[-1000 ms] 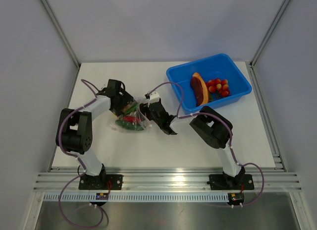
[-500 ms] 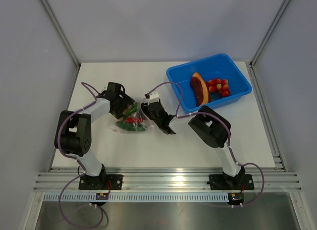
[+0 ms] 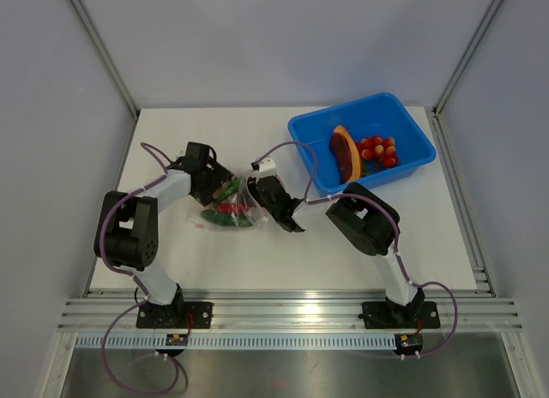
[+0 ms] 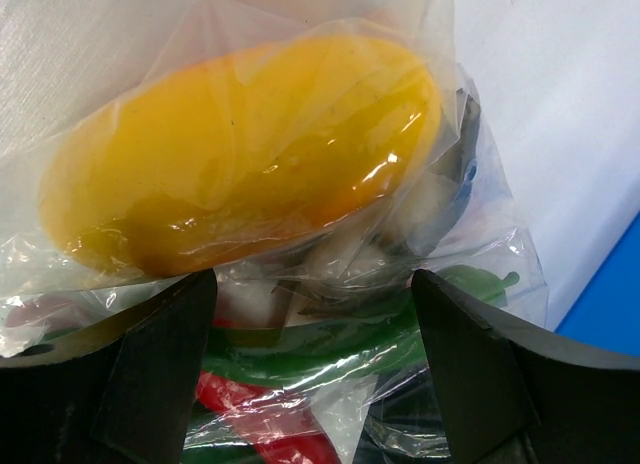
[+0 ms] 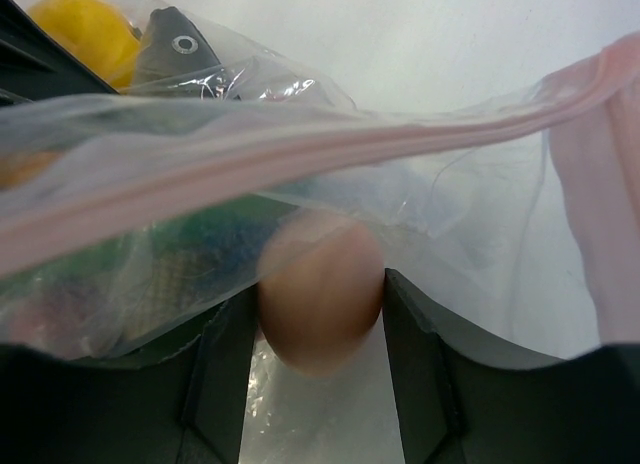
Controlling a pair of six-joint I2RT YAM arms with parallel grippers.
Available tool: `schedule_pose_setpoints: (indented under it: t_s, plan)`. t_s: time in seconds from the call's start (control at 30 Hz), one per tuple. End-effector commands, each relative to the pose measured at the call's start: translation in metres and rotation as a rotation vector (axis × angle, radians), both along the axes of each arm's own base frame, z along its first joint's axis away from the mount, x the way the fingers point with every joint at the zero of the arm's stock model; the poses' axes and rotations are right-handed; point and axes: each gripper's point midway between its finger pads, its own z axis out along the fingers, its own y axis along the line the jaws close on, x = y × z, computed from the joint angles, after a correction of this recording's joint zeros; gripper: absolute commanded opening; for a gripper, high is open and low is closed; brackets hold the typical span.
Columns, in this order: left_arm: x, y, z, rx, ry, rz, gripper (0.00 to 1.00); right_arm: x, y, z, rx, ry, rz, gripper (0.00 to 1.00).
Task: Open the zip-top bag and remove the fake food
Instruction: Pick up the food from the zipper food storage bag.
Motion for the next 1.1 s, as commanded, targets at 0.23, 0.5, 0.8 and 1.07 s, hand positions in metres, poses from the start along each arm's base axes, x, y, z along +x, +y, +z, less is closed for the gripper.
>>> schedule_pose_setpoints:
  t_s: [0.23,0.5,0.8,1.07]
  plan:
    - [-0.008,0.028,-0.013,-0.061,0.015,0.163,0.79,-0.008,0.007,0.057,0.04,-0.006,0.07,0.49]
    - [-0.015,0.043,-0.006,-0.006,0.006,0.225,0.79,-0.02,0.001,0.08,-0.001,0.056,0.098,0.47]
    - [-0.016,0.044,-0.005,-0.004,0.006,0.224,0.79,-0.035,-0.012,0.109,0.029,0.068,0.128,0.51]
    - [-0.017,0.045,-0.004,0.0,0.002,0.229,0.79,-0.028,-0.055,0.149,0.142,0.059,0.061,0.46]
